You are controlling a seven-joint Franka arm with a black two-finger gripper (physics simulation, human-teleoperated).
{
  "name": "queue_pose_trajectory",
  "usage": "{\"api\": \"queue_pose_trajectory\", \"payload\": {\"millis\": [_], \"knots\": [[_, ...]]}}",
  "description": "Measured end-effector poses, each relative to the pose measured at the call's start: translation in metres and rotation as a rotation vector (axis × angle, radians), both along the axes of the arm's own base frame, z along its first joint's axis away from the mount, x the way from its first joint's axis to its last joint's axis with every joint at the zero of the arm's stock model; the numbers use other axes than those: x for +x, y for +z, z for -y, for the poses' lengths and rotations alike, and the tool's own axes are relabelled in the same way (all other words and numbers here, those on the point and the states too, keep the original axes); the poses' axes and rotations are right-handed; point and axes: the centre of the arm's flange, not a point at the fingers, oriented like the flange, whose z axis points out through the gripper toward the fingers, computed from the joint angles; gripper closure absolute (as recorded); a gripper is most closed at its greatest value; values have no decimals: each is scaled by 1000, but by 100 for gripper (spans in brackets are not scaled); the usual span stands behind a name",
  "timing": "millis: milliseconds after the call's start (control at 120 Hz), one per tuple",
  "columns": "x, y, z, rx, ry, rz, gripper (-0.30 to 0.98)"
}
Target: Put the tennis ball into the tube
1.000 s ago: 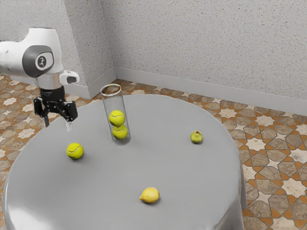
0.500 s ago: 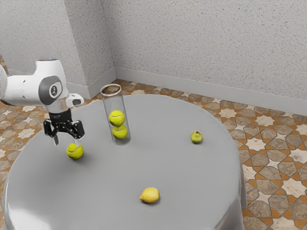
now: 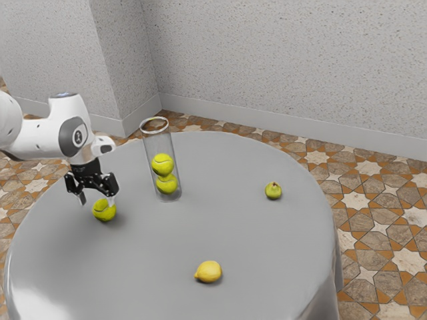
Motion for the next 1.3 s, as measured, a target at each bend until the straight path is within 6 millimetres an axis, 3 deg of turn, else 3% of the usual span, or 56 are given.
{"api": "queue_pose_trajectory", "payload": {"millis": [450, 617, 1008, 1300], "knots": [[7, -34, -7, -34, -47, -5, 0], [15, -37, -9, -34, -71, 9, 0], [14, -51, -13, -57, -94, 8, 0], [15, -51, -10, -67, -110, 16, 24]]}}
